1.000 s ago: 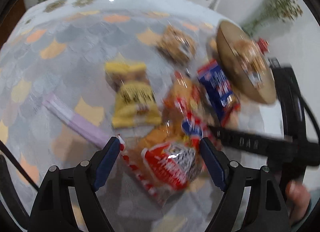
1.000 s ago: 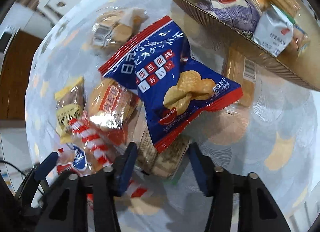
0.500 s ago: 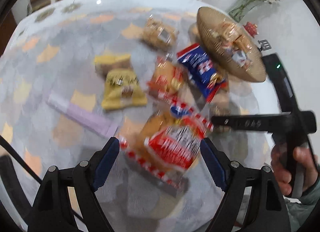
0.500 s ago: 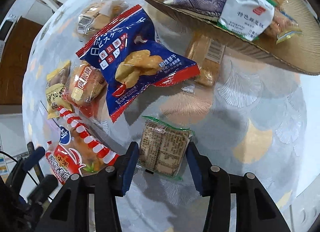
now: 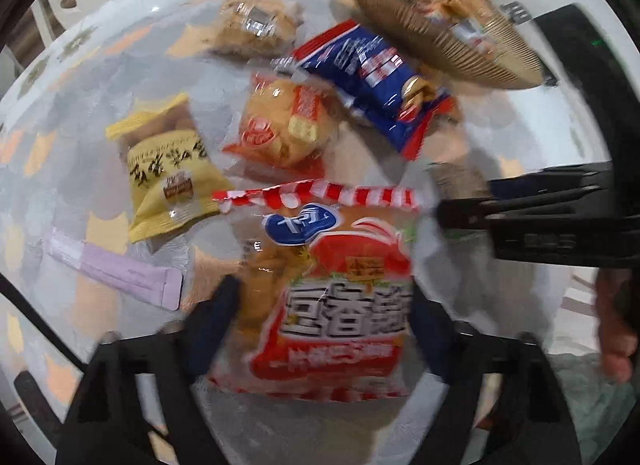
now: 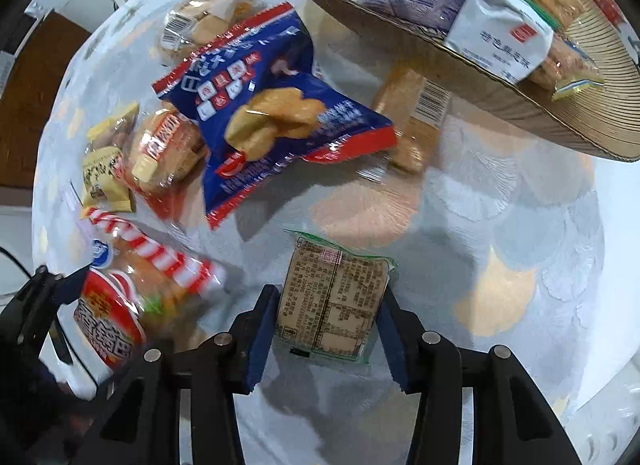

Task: Organize snacks
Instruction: 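Grasp the red-white striped cracker bag with the left tool while the right tool grasps a brown-labelled packet, then carry both packets over the amber bowl and open both tools to drop them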

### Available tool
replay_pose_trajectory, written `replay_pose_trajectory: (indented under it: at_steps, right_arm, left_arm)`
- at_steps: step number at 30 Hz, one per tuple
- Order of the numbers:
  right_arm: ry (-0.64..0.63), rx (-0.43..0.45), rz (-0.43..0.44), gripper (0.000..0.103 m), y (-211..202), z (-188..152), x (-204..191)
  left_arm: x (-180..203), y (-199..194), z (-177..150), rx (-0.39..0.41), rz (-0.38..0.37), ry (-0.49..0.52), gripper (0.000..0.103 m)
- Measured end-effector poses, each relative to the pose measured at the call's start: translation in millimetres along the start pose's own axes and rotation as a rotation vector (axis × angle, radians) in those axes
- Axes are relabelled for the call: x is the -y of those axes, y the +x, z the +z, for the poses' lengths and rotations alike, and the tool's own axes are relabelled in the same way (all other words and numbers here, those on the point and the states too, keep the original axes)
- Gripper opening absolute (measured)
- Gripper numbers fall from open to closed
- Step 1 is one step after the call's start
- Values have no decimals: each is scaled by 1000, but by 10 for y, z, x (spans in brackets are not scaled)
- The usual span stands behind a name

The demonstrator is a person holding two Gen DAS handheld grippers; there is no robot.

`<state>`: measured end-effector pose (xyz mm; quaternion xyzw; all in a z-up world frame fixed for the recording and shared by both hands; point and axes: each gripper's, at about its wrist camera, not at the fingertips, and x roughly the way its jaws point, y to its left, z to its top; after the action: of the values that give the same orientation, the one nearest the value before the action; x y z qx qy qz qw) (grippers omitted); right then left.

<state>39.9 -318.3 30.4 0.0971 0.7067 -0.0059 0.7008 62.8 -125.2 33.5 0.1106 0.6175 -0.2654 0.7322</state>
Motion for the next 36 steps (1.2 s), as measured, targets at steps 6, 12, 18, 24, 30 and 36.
replay_pose_trajectory:
  at_steps: [6,12,18,24,30,36]
  right_arm:
    - [-36,-40,38,47,-87,-112,193]
    - [-63,-76,77,47,-192,-360,497]
    - [-42,-79,172,47,-444,-382,855]
    - [-57,14,211,47,-1044,-275,1202]
    - [-41,177,164,47,-1694,39,1467]
    - [26,297,124,47,-1966,477,1515]
  left_arm:
    - [-44,-120,-26,58,-2,-55,64]
    - [-131,-424,-67,115,-99,-145,64]
    - [-58,-694,2,153,-121,-149,64]
    - [262,-944,480,216,-122,-108,64]
    - [489,-1283,985,310,-142,-99,64]
    - [638,-1232,1461,330,-97,-101,64]
